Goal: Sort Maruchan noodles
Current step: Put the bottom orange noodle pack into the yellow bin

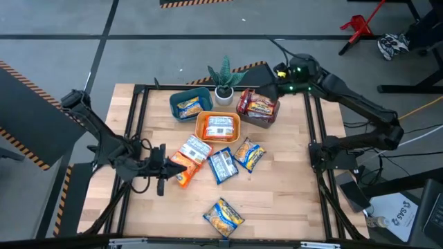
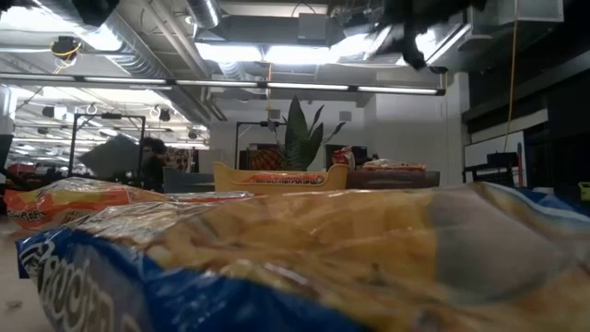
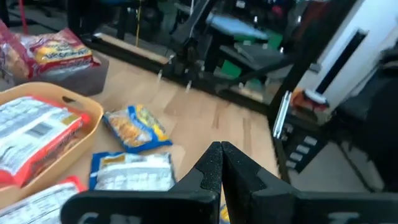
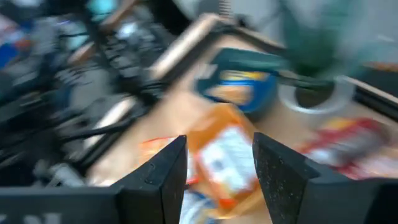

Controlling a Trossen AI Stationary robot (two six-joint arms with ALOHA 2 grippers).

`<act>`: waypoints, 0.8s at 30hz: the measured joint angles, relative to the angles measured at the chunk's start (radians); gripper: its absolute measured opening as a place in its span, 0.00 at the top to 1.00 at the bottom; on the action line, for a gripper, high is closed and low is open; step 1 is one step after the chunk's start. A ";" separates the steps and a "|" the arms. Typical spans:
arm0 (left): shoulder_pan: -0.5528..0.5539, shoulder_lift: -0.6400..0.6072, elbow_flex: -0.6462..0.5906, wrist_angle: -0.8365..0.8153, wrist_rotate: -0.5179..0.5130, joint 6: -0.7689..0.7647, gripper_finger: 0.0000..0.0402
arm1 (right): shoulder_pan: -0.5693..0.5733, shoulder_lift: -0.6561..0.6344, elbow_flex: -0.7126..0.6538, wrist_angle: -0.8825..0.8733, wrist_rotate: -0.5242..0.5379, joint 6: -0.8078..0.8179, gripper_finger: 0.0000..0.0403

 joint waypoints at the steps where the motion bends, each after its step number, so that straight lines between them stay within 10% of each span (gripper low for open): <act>1: 0.009 -0.005 0.000 -0.023 0.016 0.000 1.00 | 0.032 -0.006 0.014 -0.002 -0.014 0.000 0.59; 10: 0.067 0.002 0.000 -0.293 0.288 -0.146 1.00 | 0.444 -0.031 0.030 -0.056 0.066 -0.001 0.59; 17: 0.060 0.099 0.000 -0.326 0.339 -0.214 1.00 | 0.797 0.049 0.029 -0.071 0.478 0.001 0.59; 24: 0.080 0.190 0.000 -0.198 0.172 -0.192 1.00 | 0.972 0.199 0.029 0.180 0.849 0.008 0.59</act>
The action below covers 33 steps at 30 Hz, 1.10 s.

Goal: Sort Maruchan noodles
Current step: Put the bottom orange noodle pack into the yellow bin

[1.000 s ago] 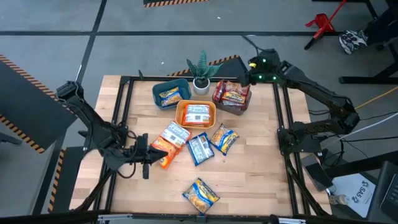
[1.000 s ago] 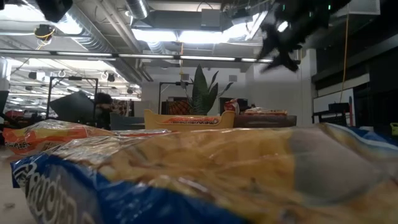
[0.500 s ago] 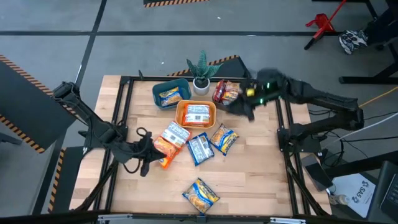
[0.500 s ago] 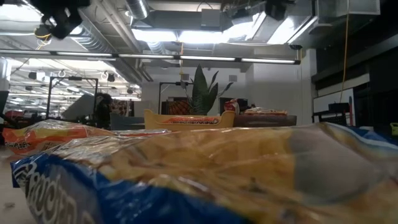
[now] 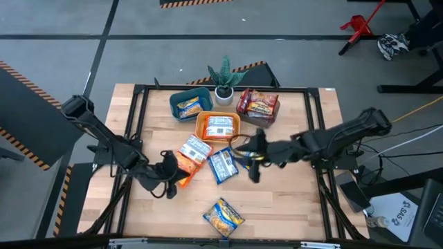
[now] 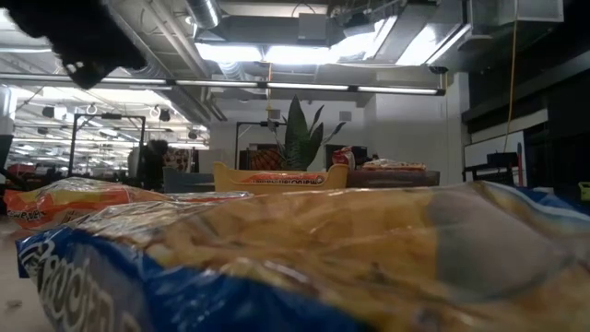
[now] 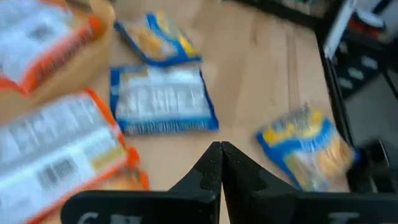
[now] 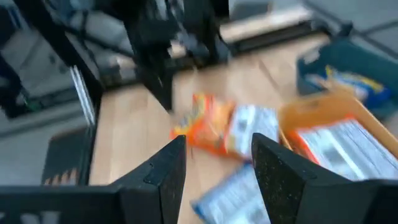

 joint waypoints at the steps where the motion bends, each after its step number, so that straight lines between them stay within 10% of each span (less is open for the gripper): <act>1: 0.008 0.008 0.000 0.030 -0.019 0.018 1.00 | 0.012 0.024 0.000 0.071 0.006 -0.002 0.59; 14: 0.242 0.008 0.000 0.237 0.354 0.273 1.00 | 0.061 0.131 0.000 0.422 -0.067 -0.045 0.59; 33: 0.216 0.008 0.000 0.423 0.263 0.244 1.00 | 0.020 0.137 0.000 0.524 -0.072 -0.199 0.59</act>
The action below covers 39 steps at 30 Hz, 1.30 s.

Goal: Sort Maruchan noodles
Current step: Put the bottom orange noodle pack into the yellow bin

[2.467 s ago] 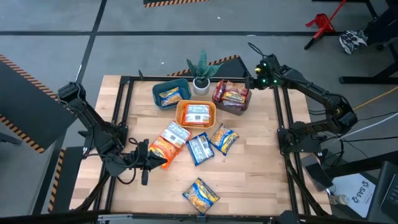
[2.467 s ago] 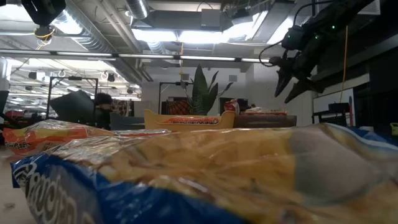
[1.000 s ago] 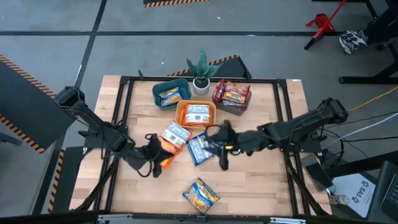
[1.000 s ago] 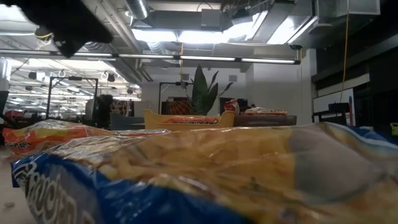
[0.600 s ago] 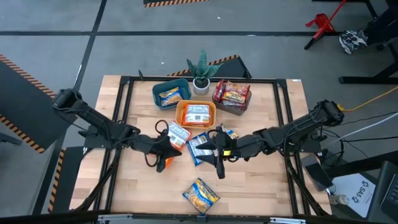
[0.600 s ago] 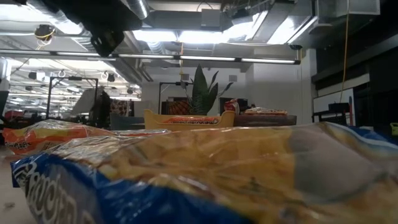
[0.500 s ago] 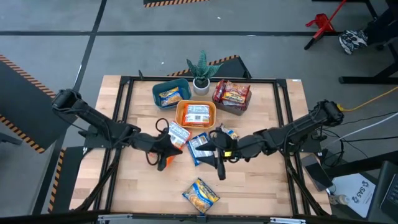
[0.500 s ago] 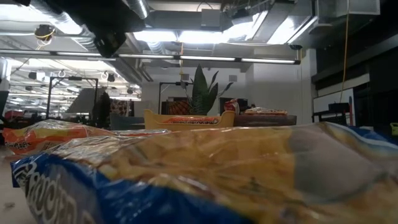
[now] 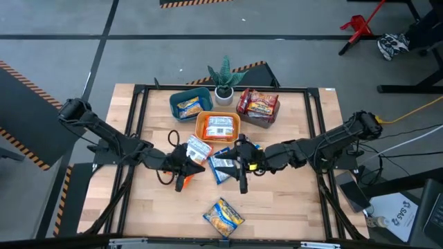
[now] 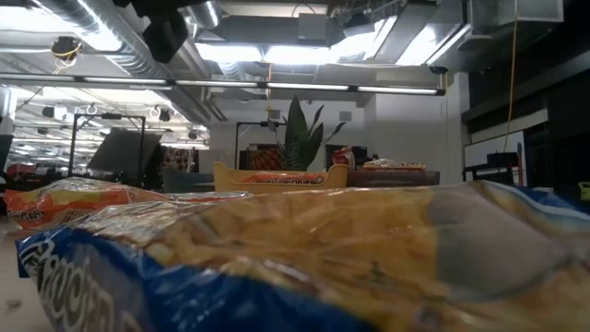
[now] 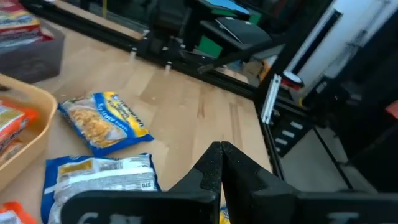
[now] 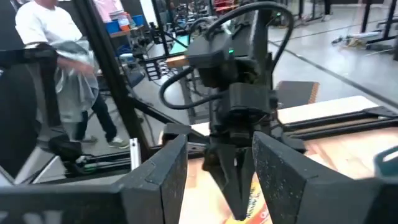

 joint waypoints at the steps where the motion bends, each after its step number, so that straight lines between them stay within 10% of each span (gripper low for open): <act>1: -0.009 0.000 0.000 0.000 -0.019 -0.011 1.00 | -0.005 0.005 0.000 0.003 -0.003 -0.014 0.59; 18: -0.178 0.001 0.000 0.023 -0.029 0.012 0.75 | -0.006 0.101 0.001 0.034 -0.144 -0.094 0.50; 39: -0.267 0.001 0.000 0.008 -0.117 -0.030 0.74 | -0.033 0.144 0.000 0.154 -0.122 -0.121 0.40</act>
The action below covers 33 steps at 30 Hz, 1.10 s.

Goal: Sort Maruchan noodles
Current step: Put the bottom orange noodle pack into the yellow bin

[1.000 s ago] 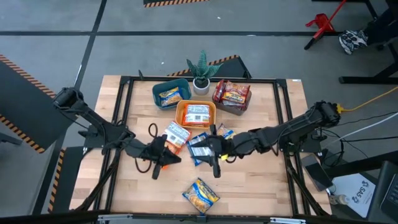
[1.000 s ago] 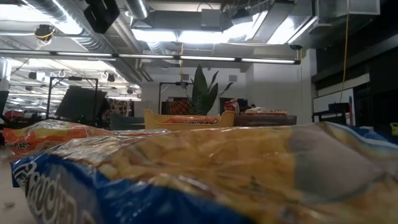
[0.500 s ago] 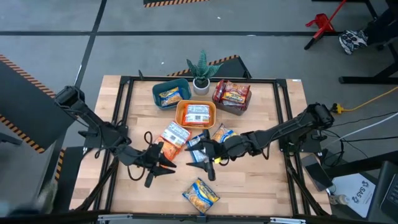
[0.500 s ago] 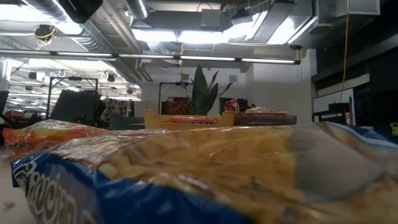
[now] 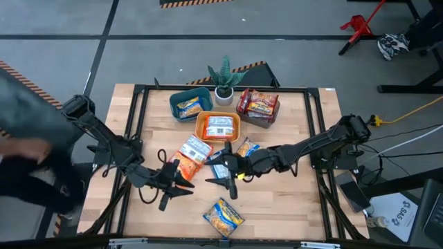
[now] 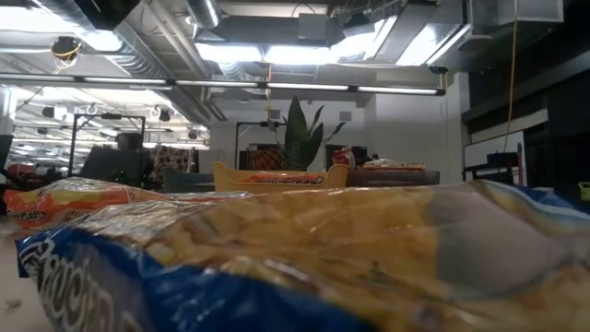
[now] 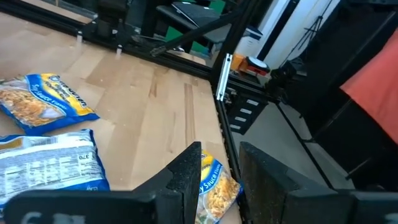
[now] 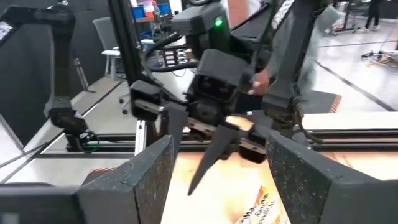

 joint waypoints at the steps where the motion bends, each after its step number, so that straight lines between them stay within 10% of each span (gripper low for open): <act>1: -0.006 0.000 0.000 -0.003 0.001 -0.003 0.74 | 0.000 0.000 0.000 0.001 0.008 0.000 0.40; 23: -0.113 0.005 0.000 -0.586 -0.212 -0.391 0.75 | 0.002 0.227 0.004 -0.016 0.125 0.127 0.40; 33: -0.119 0.088 -0.001 -0.669 -0.224 -0.594 0.75 | 0.005 0.224 0.003 -0.301 0.102 0.142 0.40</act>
